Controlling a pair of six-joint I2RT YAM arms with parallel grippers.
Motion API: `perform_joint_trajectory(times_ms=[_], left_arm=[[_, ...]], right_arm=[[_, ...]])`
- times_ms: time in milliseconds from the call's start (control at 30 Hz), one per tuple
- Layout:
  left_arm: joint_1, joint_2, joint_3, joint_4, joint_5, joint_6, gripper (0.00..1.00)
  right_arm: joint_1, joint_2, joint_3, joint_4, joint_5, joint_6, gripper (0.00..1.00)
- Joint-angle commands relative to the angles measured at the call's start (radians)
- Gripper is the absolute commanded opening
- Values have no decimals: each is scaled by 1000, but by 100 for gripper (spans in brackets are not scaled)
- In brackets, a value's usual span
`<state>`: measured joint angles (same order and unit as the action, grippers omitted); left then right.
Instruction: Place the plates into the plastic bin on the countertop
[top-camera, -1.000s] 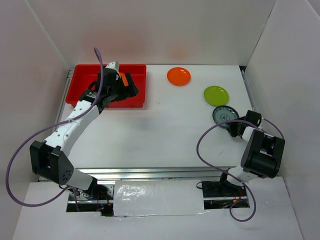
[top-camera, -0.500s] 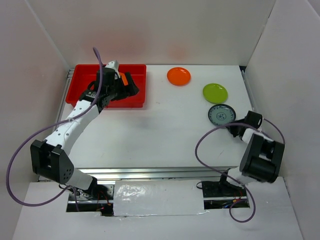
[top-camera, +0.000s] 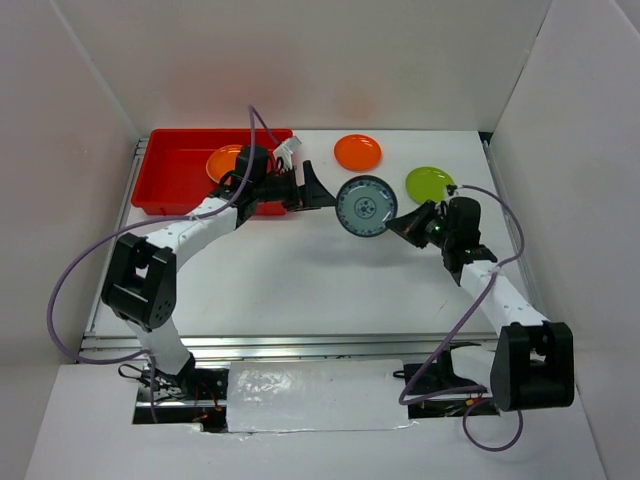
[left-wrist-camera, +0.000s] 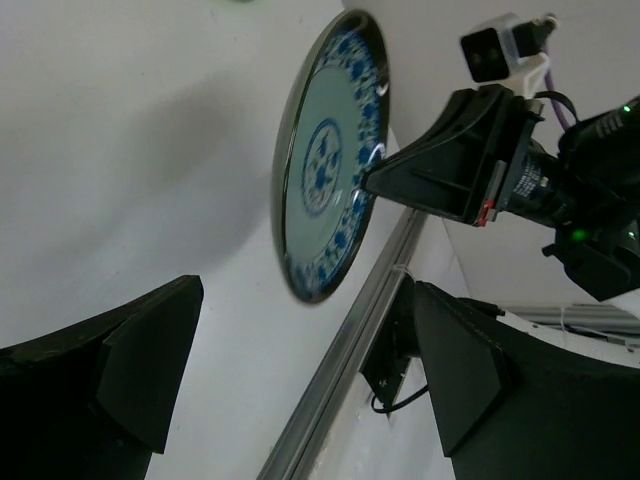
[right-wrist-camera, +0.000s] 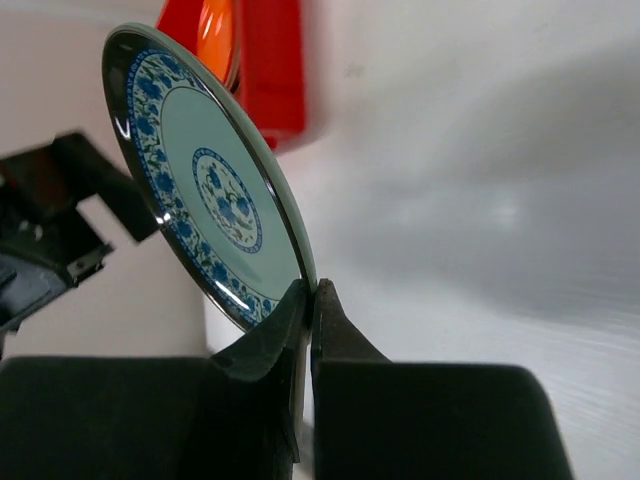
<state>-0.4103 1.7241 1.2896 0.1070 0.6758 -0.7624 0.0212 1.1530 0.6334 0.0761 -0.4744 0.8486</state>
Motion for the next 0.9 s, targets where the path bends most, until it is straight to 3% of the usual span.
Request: perform_joint_trajectory(times_ms=[0,133,233,267,300,333,367,433,467,567,667,800,867], left_arm=[[-10,6,25,119,93,-20,99],[-12,37,31,99,88,-11,91],[-13,63,46,57,73,8,68],[-12,68,53,43,68,12,40],[-9,78,65,10,61,17,23],[-5,78,76,-13,35,34,12],[2,72,82,-36,10,43,0],[17,60,106,-134,-62,66,0],[46,51,114,-160,-158,71,0],[149,-7,108,-191,-389,28,0],[296,2,94,-138,-491,-64,0],[448,122,164,-6,-440,-156,0],[499,242,291,-4,-401,-167,0]], right_arm=[[49,42,23,192,-173,39,0],[101,79,55,205,-190,47,0],[126,89,68,221,-182,59,0],[128,93,71,221,-179,60,0],[131,96,74,212,-170,58,3],[131,96,78,206,-164,55,14],[129,93,77,189,-153,55,54],[118,77,66,165,-109,49,93],[93,71,60,147,-89,46,100],[34,25,25,96,-18,33,100],[-10,34,14,68,-35,10,100],[-58,57,3,63,-84,-22,100],[-72,62,-9,73,-111,-29,100]])
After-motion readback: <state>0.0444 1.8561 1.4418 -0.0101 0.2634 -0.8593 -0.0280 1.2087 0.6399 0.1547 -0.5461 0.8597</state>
